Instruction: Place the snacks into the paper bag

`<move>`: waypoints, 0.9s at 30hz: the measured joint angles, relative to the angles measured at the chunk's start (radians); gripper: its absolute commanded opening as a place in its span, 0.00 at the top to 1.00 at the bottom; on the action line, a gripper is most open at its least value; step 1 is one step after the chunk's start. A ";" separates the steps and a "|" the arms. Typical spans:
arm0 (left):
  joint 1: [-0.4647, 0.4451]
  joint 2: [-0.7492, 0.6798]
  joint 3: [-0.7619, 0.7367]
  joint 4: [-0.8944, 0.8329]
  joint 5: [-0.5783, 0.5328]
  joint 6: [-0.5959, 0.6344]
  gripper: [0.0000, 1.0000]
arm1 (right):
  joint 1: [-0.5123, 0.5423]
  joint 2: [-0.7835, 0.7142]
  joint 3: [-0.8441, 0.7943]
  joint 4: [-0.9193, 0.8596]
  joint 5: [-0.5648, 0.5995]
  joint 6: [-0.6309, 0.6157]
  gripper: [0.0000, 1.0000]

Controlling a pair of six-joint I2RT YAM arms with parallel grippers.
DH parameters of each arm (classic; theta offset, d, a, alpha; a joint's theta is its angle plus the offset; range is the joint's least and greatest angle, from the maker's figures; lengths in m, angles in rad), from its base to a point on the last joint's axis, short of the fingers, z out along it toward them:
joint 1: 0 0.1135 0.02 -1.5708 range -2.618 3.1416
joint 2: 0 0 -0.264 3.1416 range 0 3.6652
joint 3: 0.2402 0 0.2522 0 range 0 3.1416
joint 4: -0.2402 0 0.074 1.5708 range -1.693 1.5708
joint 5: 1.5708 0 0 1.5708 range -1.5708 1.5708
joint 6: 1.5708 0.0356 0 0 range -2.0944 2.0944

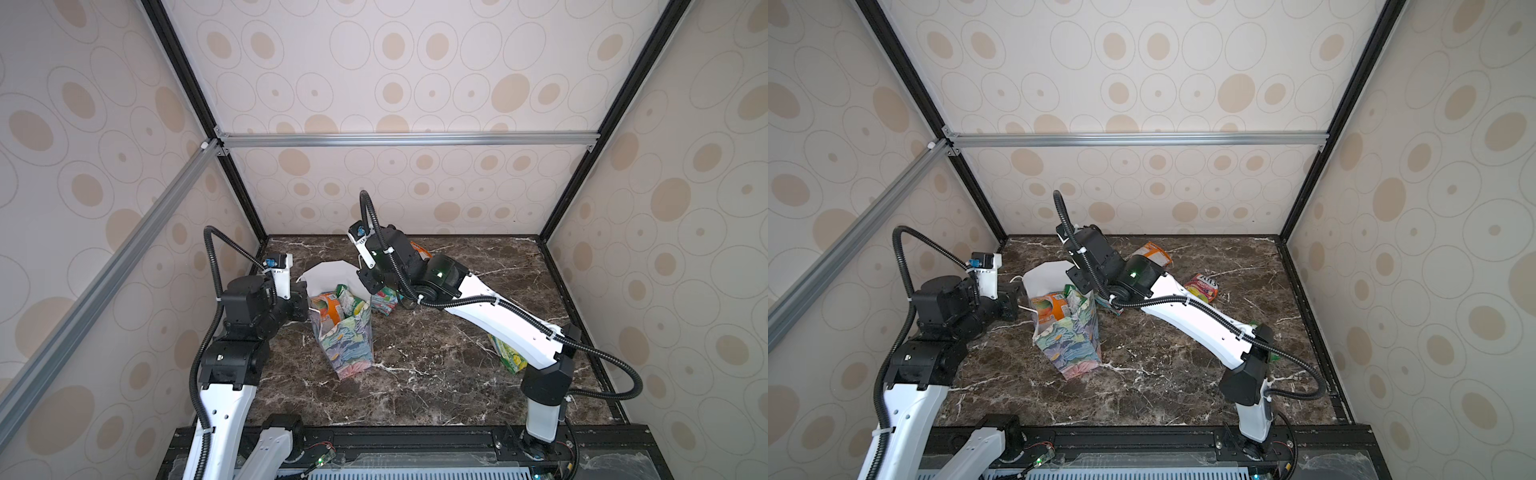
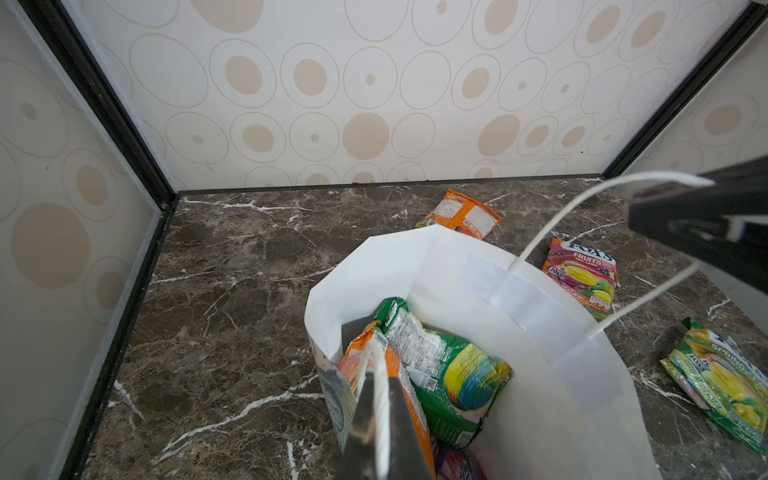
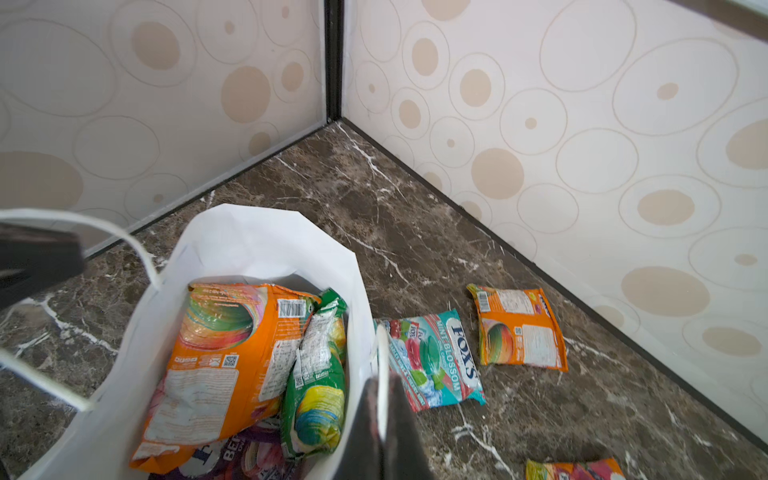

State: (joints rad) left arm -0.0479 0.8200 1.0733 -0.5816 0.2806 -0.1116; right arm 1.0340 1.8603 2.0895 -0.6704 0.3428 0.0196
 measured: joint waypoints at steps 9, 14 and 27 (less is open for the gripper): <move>0.000 0.031 0.055 0.020 0.033 -0.004 1.00 | 0.013 -0.173 -0.240 0.152 0.000 -0.077 1.00; 0.000 0.055 0.056 0.033 0.036 -0.009 1.00 | 0.013 -0.208 -0.254 0.180 0.012 -0.101 1.00; -0.034 0.074 -0.040 0.219 0.250 -0.134 1.00 | 0.010 -0.105 -0.133 0.090 -0.224 -0.030 1.00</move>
State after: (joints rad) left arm -0.0822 0.8940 1.0328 -0.3630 0.5308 -0.2451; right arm 1.0443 1.7550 1.9568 -0.5808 0.1184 -0.0105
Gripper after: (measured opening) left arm 0.048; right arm 0.043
